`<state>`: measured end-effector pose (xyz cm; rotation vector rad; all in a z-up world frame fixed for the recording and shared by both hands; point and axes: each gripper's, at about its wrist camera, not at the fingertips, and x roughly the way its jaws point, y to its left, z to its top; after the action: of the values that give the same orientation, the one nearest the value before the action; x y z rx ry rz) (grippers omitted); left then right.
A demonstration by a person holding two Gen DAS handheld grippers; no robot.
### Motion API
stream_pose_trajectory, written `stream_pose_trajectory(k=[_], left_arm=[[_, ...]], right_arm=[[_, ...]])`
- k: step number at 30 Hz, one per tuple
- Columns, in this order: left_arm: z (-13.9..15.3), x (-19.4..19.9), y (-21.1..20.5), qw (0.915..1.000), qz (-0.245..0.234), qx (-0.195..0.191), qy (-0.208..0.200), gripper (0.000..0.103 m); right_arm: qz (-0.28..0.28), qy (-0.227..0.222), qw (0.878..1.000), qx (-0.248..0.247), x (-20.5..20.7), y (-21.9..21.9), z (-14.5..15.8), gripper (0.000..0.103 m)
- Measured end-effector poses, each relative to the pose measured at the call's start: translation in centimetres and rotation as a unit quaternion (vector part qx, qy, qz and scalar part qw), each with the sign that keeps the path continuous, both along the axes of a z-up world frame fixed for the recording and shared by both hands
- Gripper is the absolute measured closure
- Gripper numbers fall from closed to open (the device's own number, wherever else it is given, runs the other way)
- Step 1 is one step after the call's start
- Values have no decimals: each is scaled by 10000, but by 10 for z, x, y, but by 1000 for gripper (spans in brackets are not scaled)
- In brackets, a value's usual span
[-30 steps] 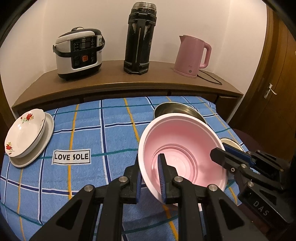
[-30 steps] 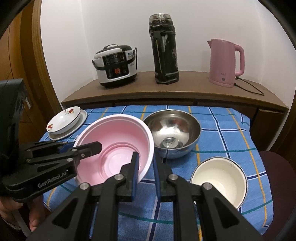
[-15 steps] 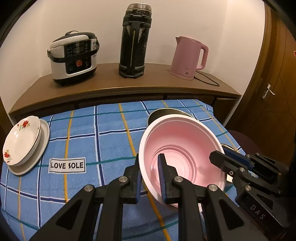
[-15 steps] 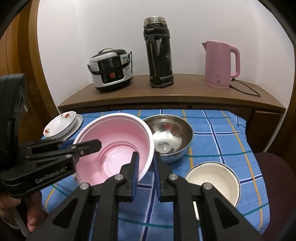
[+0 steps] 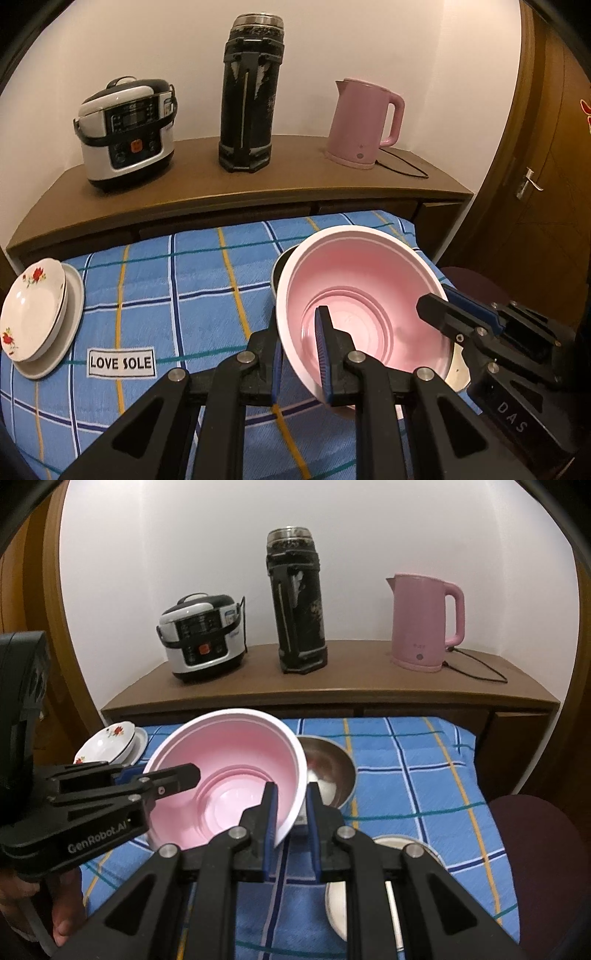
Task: Organize plates and bowls
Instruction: 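Lower the pink plastic bowl into the steel bowl with the left tool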
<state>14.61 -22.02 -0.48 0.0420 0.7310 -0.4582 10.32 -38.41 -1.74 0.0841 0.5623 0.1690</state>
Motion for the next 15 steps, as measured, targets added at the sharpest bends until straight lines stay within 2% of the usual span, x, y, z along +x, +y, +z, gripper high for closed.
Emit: stream_pose_trajectory(k=[10, 15], left_arm=[[16, 14, -17, 9998, -85, 125, -128, 85], [15, 26, -22, 9999, -124, 102, -33, 85]], right_arm=[[-148, -31, 9999, -72, 19, -14, 10, 87], [-197, -46, 9998, -61, 29, -21, 12, 87]])
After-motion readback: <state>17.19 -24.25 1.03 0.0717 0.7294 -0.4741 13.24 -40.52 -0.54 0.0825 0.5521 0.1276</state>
